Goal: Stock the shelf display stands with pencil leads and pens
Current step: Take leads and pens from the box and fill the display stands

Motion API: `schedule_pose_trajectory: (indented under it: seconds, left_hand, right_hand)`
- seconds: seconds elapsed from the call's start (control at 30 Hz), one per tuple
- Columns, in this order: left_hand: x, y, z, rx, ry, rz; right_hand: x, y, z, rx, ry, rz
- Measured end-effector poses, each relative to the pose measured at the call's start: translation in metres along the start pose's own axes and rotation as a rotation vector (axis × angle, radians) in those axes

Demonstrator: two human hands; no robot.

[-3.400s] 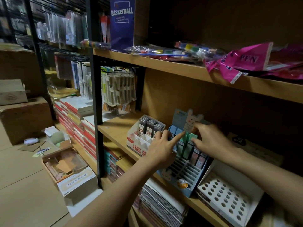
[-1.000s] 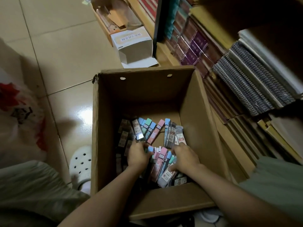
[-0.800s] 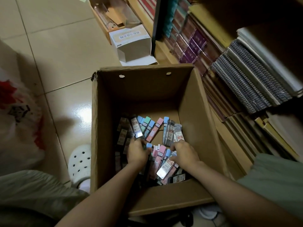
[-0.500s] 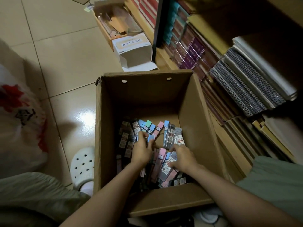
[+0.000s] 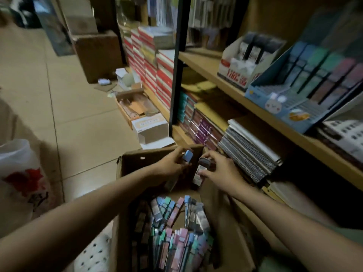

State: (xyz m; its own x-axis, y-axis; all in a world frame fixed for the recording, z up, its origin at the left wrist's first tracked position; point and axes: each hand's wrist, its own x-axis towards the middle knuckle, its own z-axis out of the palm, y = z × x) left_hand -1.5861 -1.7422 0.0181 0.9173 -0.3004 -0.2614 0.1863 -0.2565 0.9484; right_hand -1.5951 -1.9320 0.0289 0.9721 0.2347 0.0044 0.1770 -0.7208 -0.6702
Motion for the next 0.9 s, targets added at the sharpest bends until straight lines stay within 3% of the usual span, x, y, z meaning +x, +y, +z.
schedule_pose_trajectory:
  seconds: [0.13,0.37,0.5,0.7,0.9]
  left_hand:
    - [-0.008,0.071,-0.012,0.054,-0.002,0.187]
    - [0.003,0.151,-0.002,-0.081,0.035,0.412]
    - [0.017,0.186,0.002,-0.188,-0.024,0.529]
    - [0.041,0.205,-0.009,-0.303,0.041,0.493]
    - [0.063,0.204,-0.034,-0.362,0.035,0.423]
  right_hand:
    - [-0.002,-0.039,-0.08,0.016,0.158,-0.077]
    - [0.0,-0.079,-0.174,-0.11,0.309,-0.113]
    - [0.008,-0.093,-0.22,-0.177,0.377,-0.157]
    - [0.038,-0.111,-0.27,-0.284,0.504,-0.152]
    - [0.09,-0.13,-0.279,-0.285,0.602,-0.175]
